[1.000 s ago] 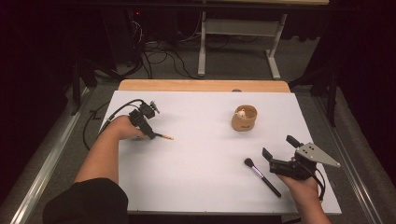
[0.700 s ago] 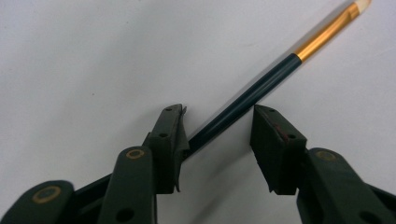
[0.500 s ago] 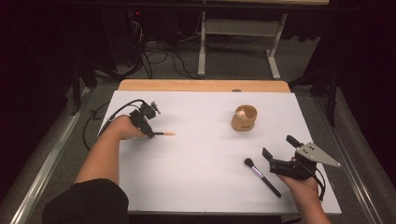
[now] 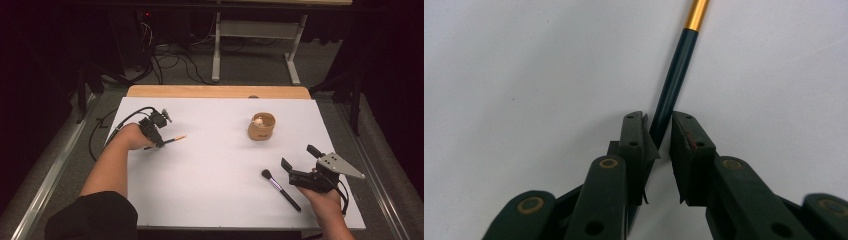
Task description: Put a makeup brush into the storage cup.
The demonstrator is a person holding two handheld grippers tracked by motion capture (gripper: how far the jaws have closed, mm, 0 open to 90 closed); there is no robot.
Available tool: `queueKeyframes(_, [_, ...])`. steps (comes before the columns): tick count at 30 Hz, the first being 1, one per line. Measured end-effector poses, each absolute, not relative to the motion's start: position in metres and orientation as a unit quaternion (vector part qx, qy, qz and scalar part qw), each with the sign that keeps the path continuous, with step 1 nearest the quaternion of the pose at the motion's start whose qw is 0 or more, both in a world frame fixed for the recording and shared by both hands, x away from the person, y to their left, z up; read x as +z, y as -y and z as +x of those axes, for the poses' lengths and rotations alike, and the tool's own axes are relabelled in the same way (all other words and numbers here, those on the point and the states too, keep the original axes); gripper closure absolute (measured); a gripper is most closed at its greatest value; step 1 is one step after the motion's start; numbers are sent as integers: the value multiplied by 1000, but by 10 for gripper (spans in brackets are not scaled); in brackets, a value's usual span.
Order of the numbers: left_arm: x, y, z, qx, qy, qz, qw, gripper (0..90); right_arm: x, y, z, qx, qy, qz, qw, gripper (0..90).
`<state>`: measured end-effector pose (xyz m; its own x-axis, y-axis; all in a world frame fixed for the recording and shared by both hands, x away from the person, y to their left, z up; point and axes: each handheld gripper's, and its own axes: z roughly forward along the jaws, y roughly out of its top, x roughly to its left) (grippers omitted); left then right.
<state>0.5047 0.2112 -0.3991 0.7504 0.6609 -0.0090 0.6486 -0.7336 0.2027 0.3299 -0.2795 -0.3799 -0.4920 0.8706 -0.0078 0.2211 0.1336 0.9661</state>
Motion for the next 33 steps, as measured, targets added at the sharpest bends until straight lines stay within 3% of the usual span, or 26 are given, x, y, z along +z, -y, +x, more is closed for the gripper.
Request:
queueKeyframes(10, [-400, -212, 505, 33, -353, 930, 99, 834, -379, 280, 330, 524, -686, 397, 312, 27])
queueKeyframes(33, [-399, -212, 506, 29, -362, 926, 97, 839, -379, 281, 329, 525, -684, 398, 313, 26])
